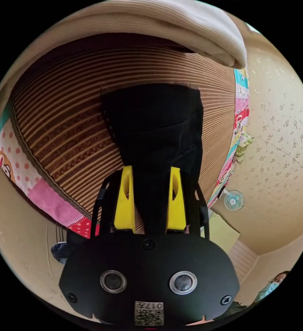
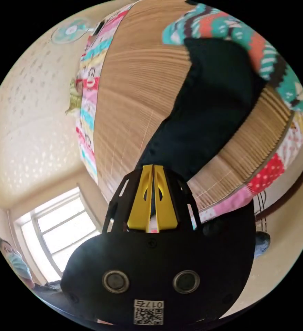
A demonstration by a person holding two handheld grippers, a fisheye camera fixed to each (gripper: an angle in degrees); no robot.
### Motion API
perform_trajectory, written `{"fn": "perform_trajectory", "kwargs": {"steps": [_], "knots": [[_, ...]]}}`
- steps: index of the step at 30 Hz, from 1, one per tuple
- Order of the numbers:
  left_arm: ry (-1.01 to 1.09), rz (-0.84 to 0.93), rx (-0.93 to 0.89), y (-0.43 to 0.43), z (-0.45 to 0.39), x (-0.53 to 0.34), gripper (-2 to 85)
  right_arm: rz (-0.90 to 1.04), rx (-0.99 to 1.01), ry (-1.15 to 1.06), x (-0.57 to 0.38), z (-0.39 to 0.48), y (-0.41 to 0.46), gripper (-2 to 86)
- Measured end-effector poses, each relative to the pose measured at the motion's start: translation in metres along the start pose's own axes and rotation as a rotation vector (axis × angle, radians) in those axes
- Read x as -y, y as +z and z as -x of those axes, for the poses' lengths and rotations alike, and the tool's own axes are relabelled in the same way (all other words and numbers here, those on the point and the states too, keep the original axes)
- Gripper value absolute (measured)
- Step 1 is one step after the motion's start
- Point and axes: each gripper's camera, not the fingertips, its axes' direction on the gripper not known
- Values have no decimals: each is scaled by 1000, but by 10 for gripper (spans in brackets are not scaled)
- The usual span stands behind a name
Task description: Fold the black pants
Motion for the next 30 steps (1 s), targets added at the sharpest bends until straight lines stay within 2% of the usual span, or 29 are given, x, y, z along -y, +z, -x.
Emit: {"fn": "perform_trajectory", "kwargs": {"steps": [2, 4, 5, 8, 10, 12, 13, 16, 18, 20, 22, 24, 25, 26, 28, 30], "knots": [[45, 20, -35, -7, 11, -4, 79, 303, -7, -122, -22, 37, 79, 5], [80, 25, -96, -16, 24, -13, 65, 507, -10, -207, -46, 62, 142, 4], [117, 33, -184, -22, 33, -19, 64, 587, -21, -247, -62, 77, 175, 3], [245, 59, -394, -37, 38, -40, 62, 673, -50, -388, -94, 116, 237, 3], [360, 86, -403, -48, 23, -57, 62, 717, -120, -479, -108, 134, 271, 3], [549, 138, -336, -57, -13, -86, 62, 772, -256, -410, -112, 135, 301, 3], [606, 155, -296, -57, -25, -95, 62, 804, -262, -296, -107, 130, 313, 3], [889, 192, -80, -49, -87, -151, 62, 925, -84, -166, -94, 121, 327, 4], [1106, 214, 75, -30, -134, -201, 66, 1055, 61, -179, -85, 121, 327, 4], [1239, 255, 179, 0, -161, -238, 77, 1167, 203, -261, -65, 119, 303, 5], [1392, 331, 304, 49, -177, -280, 97, 1179, 235, -312, -39, 108, 269, 5], [1547, 570, 498, 139, -168, -331, 123, 1106, 168, -328, -4, 85, 222, 6], [1559, 624, 545, 160, -161, -340, 122, 1013, 62, -317, 22, 65, 186, 6], [1566, 707, 569, 190, -146, -353, 121, 905, -72, -288, 47, 42, 148, 7], [1542, 731, 493, 208, -128, -358, 97, 745, -284, -202, 81, 7, 88, 9], [1384, 672, 451, 213, -108, -330, 73, 640, -342, -151, 102, -19, 36, 12]]}}
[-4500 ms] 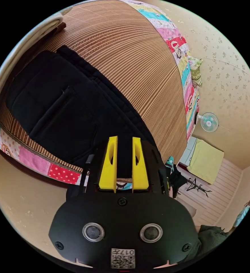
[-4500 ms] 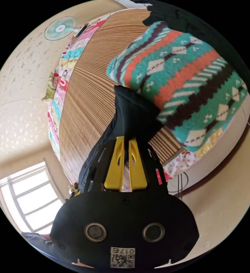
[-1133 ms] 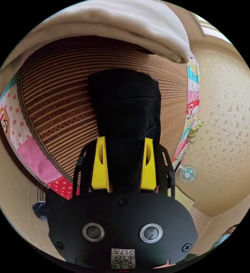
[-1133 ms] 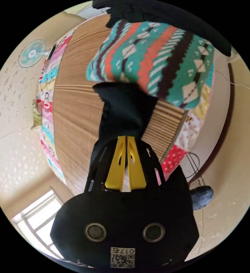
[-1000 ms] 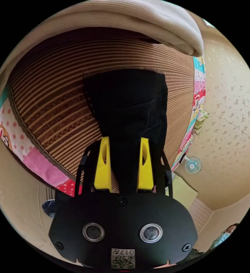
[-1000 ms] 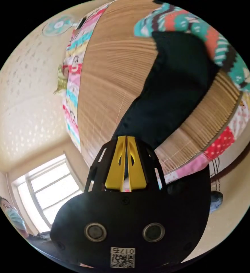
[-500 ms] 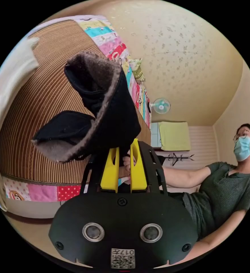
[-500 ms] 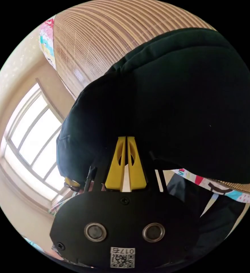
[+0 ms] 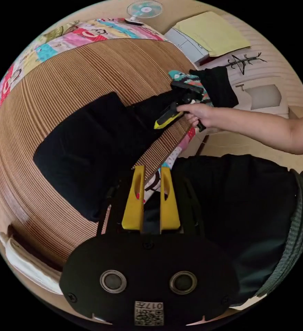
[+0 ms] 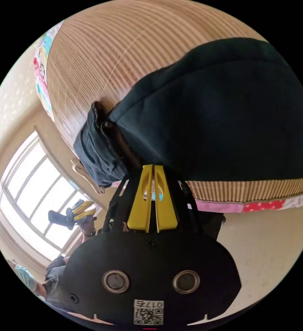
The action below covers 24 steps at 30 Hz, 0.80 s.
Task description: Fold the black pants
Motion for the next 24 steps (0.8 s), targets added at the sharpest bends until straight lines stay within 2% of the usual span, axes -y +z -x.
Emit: {"fn": "perform_trajectory", "kwargs": {"steps": [1, 3, 6, 8, 11, 12, 14, 16, 17, 18, 21, 22, 24], "knots": [[-57, -23, -8, -1, 12, -5, 74, -48, 51, 0, -11, -20, -22, 15], [-312, -130, -38, -11, 67, -30, 103, -114, 134, 6, -24, -41, -46, 23], [-590, -183, -53, -20, 137, -60, 154, -208, 280, -100, -38, -41, -62, 61], [-695, -190, -95, -15, 174, -72, 178, -245, 347, -208, -43, -16, -56, 92], [-770, -80, -240, 27, 226, -76, 208, -269, 297, -352, -50, 43, -36, 78], [-777, -51, -336, 47, 239, -76, 212, -265, 269, -376, -51, 57, -30, 71], [-799, -26, -397, 62, 249, -78, 200, -243, 17, -361, -51, 106, -3, 37], [-784, -6, -452, 60, 253, -78, 159, -250, -202, -256, -46, 126, 16, 21], [-726, -44, -545, 51, 250, -76, 128, -265, -240, -227, -43, 132, 24, 16], [-661, -99, -634, 37, 242, -74, 108, -274, -250, -211, -41, 133, 27, 13], [-457, -168, -712, -15, 200, -55, 91, -286, -203, -139, -30, 130, 33, 7], [-414, -166, -696, -27, 187, -48, 91, -267, -126, -117, -27, 126, 35, 6], [-291, -141, -533, -75, 132, -18, 89, -214, 25, -125, -22, 121, 41, 5]]}}
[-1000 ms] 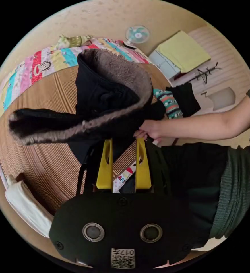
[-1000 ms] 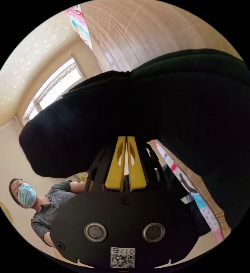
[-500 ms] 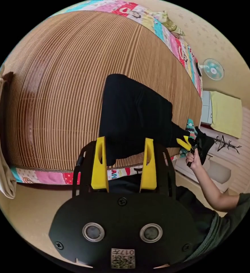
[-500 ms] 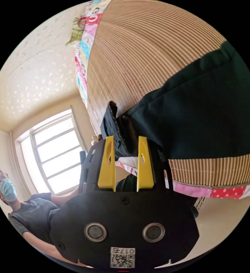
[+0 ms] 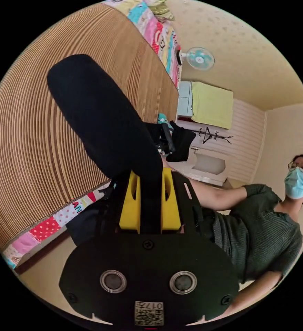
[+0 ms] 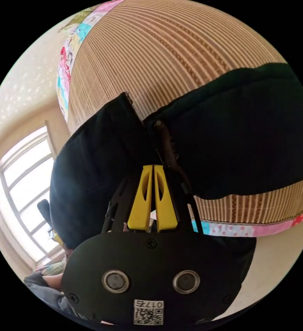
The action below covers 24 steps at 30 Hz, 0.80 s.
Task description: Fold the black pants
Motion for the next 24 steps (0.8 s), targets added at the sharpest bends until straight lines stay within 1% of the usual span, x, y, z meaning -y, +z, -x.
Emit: {"fn": "perform_trajectory", "kwargs": {"steps": [1, 2, 3, 4, 5, 6, 8, 9, 10, 11, 12, 14, 16, 18, 20, 21, 22, 24], "knots": [[24, -2, 55, -1, -19, 3, 89, 46, 112, -28, 2, -1, 8, 4], [86, 5, 180, 1, -60, 10, 89, 111, 227, -64, 4, -2, 18, 4], [167, 41, 298, 12, -98, 18, 90, 151, 283, -76, 6, -2, 24, 4], [203, 65, 349, 20, -113, 23, 90, 234, 383, -91, 10, -5, 33, 4], [244, 105, 414, 38, -135, 32, 94, 275, 436, -111, 11, -7, 33, 4], [271, 125, 425, 57, -146, 42, 98, 274, 449, -125, 11, -10, 30, 4], [313, 132, 402, 86, -147, 57, 100, 174, 462, -124, 7, -34, -3, 5], [331, 157, 340, 103, -141, 70, 93, 136, 461, -106, 5, -45, -14, 5], [345, 172, 293, 109, -139, 76, 89, 56, 469, -69, -2, -69, -38, 6], [384, 204, 157, 120, -135, 88, 46, -24, 480, -23, -10, -96, -63, 7], [396, 230, 26, 126, -130, 100, 38, -58, 479, 4, -15, -110, -75, 7], [348, 229, -19, 123, -121, 112, 74, -160, 406, 158, -36, -164, -118, 11], [320, 168, 73, 101, -114, 117, 99, -218, 382, 220, -54, -196, -143, 17], [189, 50, 290, 57, -88, 118, 127, -277, 421, 234, -69, -217, -162, 29], [70, -16, 356, 22, -57, 117, 151, -391, 513, 220, -83, -229, -184, 65], [-15, -43, 373, 0, -33, 117, 166, -420, 552, 208, -85, -231, -188, 76], [-56, -51, 379, -9, -21, 117, 174, -456, 615, 202, -86, -232, -192, 91], [-198, -40, 392, -34, 26, 120, 206, -449, 646, 182, -82, -228, -191, 118]]}}
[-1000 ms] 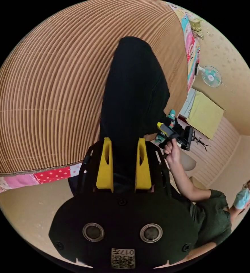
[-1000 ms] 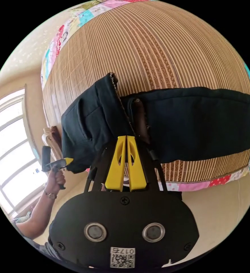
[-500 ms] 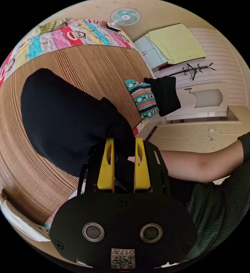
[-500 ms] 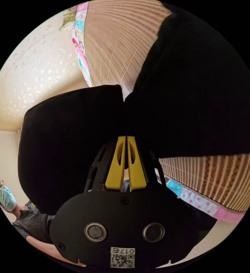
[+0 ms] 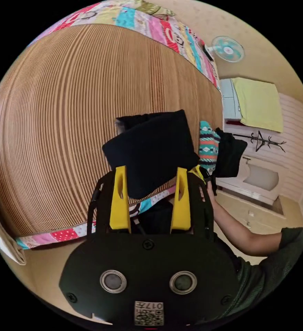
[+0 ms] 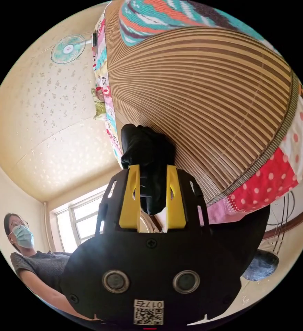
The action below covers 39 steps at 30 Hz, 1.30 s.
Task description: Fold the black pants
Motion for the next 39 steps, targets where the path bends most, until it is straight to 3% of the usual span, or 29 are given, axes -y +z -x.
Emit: {"fn": "perform_trajectory", "kwargs": {"steps": [4, 7, 8, 12, 15, 21, 25, 31, 39], "knots": [[-141, 111, -76, 22, 58, 26, 238, -9, 55, 57, -8, -17, 14, 233], [-165, 254, -397, 65, 81, 47, 232, -96, 278, 143, -30, -52, 18, 271], [-200, 309, -515, 83, 85, 50, 214, -135, 338, 165, -40, -62, 18, 282], [-273, 453, -563, 99, 78, 42, 134, -178, 456, 129, -56, -74, 20, 318], [-226, 483, -622, 93, 46, 29, 105, -65, 358, 45, -46, -67, 27, 318], [-240, 485, -714, 85, 1, 0, 89, 378, 223, -137, 4, -32, 77, 350], [-228, 422, -691, 75, -17, -8, 86, 476, 338, -95, 38, -47, 89, 314], [-91, 301, -667, 23, -40, -8, 86, 560, 405, -281, 33, 12, 107, 266], [-106, -57, -694, -86, 34, -103, 89, 868, 468, -462, -52, 105, 250, 232]]}}
